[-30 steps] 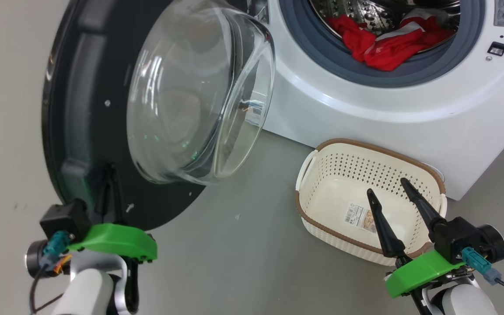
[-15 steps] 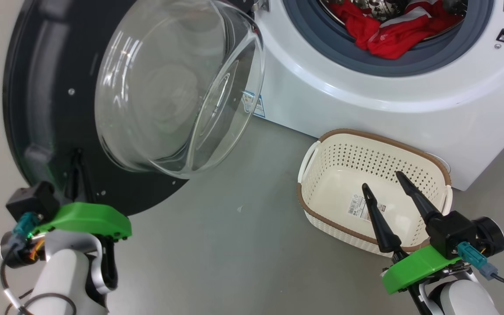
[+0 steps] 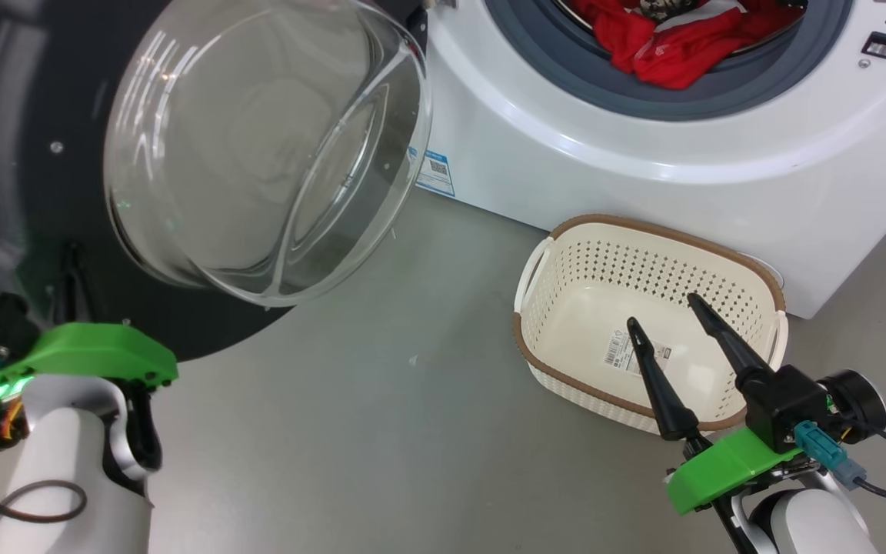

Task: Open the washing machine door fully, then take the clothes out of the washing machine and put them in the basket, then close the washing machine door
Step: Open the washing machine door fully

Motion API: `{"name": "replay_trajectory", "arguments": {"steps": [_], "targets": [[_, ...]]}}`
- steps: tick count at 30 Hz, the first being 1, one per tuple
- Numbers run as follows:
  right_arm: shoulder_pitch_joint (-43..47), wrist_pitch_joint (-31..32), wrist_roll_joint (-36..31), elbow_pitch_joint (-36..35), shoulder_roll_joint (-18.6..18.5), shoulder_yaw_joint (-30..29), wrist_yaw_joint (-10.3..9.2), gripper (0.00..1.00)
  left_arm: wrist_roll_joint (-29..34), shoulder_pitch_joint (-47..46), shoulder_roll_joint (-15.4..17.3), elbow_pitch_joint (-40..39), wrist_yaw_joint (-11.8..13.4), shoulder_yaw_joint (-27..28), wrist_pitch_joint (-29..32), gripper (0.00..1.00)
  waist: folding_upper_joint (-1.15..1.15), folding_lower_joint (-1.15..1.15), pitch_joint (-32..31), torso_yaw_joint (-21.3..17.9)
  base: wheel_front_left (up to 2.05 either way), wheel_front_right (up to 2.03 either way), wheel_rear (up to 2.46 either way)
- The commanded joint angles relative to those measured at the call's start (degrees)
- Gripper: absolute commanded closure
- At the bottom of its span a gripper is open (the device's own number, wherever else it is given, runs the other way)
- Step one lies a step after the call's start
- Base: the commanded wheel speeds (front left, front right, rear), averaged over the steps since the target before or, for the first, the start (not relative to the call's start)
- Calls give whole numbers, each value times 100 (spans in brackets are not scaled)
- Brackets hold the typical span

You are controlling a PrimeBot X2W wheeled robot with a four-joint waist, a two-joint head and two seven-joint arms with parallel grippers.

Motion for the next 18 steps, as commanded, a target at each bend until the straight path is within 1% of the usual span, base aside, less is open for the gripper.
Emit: {"name": "replay_trajectory", "arguments": {"steps": [1,5,10,14,18], "targets": [[-175,22,-14,-188,15,169,35,0,84,-224,259,-69,-33,302,-45,100,0,0,19,-21,0,0,0],[-165,37,-20,-209,15,189,35,0,127,-287,205,91,-159,600,-45,100,0,0,45,-73,0,0,0],[-196,51,-17,-223,15,196,35,0,309,-354,218,288,-238,880,-46,100,0,0,76,-138,0,0,0],[-226,47,-38,-238,15,173,35,0,442,-398,184,351,-329,1067,-46,100,0,0,99,-171,0,0,0],[-242,32,-13,-226,15,156,35,0,535,-377,85,293,-448,1242,-46,100,0,0,82,-193,0,0,0]]}}
